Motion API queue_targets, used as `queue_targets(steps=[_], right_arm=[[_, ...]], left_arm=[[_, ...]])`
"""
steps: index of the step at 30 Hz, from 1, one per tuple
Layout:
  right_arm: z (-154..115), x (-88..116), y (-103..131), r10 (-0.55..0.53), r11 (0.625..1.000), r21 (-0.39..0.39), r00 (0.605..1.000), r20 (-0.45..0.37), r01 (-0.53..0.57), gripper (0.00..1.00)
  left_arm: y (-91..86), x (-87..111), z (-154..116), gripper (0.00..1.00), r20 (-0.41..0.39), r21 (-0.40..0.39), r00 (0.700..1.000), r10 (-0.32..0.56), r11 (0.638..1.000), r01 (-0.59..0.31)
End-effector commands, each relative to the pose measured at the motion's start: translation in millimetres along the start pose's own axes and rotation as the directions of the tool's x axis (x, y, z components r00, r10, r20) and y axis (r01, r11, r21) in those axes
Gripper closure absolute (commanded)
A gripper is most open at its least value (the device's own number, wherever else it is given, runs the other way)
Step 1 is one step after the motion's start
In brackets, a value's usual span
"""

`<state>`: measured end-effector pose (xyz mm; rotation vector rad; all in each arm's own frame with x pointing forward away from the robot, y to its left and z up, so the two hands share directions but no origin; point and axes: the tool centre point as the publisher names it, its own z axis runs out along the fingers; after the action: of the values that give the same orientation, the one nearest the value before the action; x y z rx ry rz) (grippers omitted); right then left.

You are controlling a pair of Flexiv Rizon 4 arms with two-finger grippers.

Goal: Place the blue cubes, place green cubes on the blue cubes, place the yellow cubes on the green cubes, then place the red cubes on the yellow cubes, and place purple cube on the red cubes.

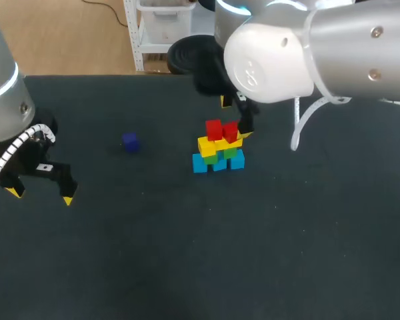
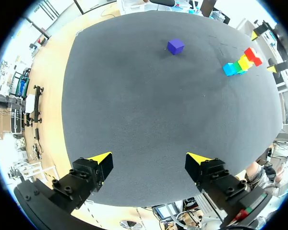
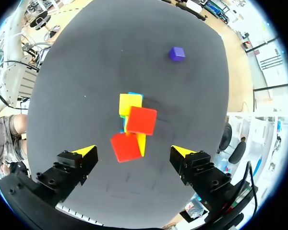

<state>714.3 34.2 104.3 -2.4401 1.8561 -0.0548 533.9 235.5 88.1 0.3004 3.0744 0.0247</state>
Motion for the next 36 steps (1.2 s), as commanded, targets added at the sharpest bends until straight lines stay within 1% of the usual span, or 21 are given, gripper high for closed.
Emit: queue_targets(steps=[1,12,15,16,17,18,22,26,27,30,31,36], right_arm=[[-4,11,4,0.010,1.000,0.023,1.000,0.007,-0.010,0.00],[3,10,10,-0.019,1.000,0.015,1.000,0.019,0.019,0.00],[0,11,12,-0.016,0.999,0.041,1.000,0.004,0.015,0.00],[-3,14,13,-0.008,0.999,0.054,1.000,0.000,0.008,0.53],[-7,18,15,0.004,0.998,0.067,1.000,-0.002,-0.004,0.68],[-11,21,17,0.015,0.997,0.075,1.000,-0.002,-0.015,1.00],[-20,33,30,0.030,0.996,0.085,0.999,-0.017,-0.028,1.00],[-21,35,47,0.027,0.998,0.057,1.000,-0.003,-0.026,1.00],[-21,34,50,0.021,0.998,0.053,1.000,0.005,-0.021,1.00],[-16,23,60,-0.042,0.999,0.017,0.998,0.036,0.041,1.00],[-15,19,61,-0.057,0.998,0.011,0.998,0.036,0.056,1.00],[-6,9,59,-0.103,0.995,-0.009,0.993,0.050,0.103,1.00]], left_arm=[[0.3,-1.3,1,0.00,-0.002,0.001,1.000,0.002,1.000,-0.002],[0.3,-1.3,1,0.00,-0.002,0.001,1.000,0.002,1.000,-0.002],[0.3,-1.3,1,0.00,-0.002,0.001,1.000,0.002,1.000,-0.002],[0.3,-1.3,1,0.00,-0.002,0.001,1.000,0.002,1.000,-0.002],[0.3,-1.3,1,0.00,-0.002,0.001,1.000,0.002,1.000,-0.002],[0.3,-1.3,1,0.00,-0.002,0.001,1.000,0.002,1.000,-0.002],[0.3,-1.3,1,0.00,-0.002,0.001,1.000,0.002,1.000,-0.002],[0.3,-1.3,1,0.00,-0.002,0.001,1.000,0.002,1.000,-0.002],[0.3,-1.3,1,0.00,-0.002,0.001,1.000,0.002,1.000,-0.002],[0.3,-1.3,1,0.00,-0.002,0.001,1.000,0.002,1.000,-0.002],[0.3,-1.3,1,0.00,-0.002,0.001,1.000,0.002,1.000,-0.002],[0.3,-1.3,1,0.00,-0.002,0.001,1.000,0.002,1.000,-0.002]])
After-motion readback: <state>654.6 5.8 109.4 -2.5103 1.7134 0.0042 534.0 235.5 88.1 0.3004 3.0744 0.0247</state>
